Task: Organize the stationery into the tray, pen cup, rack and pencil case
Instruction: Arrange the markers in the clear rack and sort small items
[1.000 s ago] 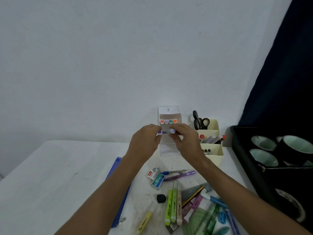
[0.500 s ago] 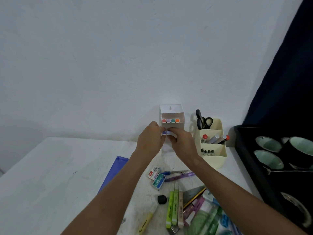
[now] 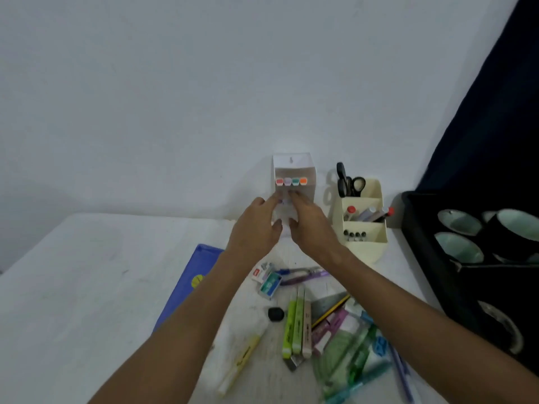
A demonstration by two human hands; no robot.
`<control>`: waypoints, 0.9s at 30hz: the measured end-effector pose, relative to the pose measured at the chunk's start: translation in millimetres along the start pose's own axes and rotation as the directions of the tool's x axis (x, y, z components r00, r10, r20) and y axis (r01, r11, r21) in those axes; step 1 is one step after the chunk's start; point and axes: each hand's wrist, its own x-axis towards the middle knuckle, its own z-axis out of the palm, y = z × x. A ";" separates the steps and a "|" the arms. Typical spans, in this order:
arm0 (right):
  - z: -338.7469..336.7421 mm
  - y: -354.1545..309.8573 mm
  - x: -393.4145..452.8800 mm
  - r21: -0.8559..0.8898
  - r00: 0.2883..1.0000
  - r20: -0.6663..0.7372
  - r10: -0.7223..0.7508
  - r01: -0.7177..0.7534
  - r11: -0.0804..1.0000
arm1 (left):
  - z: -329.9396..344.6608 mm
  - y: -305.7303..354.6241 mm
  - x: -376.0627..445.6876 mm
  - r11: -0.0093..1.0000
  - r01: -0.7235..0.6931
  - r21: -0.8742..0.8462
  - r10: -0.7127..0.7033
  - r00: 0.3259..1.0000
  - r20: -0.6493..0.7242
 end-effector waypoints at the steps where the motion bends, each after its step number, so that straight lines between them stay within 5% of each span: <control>1: -4.3 -3.8 -7.8 0.007 1.000 -0.015 -0.017 0.017 1.000 | -4.4 -2.6 -14.3 0.999 0.030 -0.044 -0.030 0.999 -0.012; 3: -16.8 -13.3 -25.1 0.022 0.999 0.038 -0.009 0.008 1.000 | -13.9 -10.1 -49.2 0.988 0.129 -0.086 -0.128 0.992 0.020; 5: -28.5 -23.0 -48.0 0.012 0.964 0.266 -0.015 0.012 1.000 | -19.1 -23.3 -90.2 0.970 0.244 -0.025 -0.234 0.952 0.195; 8: -40.5 -38.6 -83.7 -0.008 0.812 0.580 -0.071 0.092 0.996 | -26.0 -35.5 -144.8 0.933 0.355 0.059 -0.347 0.844 0.409; 11: -41.4 -52.3 -115.4 -0.080 0.690 0.723 -0.037 0.137 0.987 | -33.2 -36.6 -179.2 0.902 0.423 0.090 -0.411 0.774 0.481; 18: -20.3 -58.6 -151.9 -0.290 0.672 0.740 0.001 0.319 0.902 | -31.5 -31.6 -219.4 0.865 0.493 0.091 -0.471 0.737 0.486; 27: -20.5 -61.0 -152.8 -0.254 0.750 0.659 -0.053 0.288 0.923 | -33.2 -32.3 -212.5 0.907 0.421 0.016 -0.409 0.869 0.278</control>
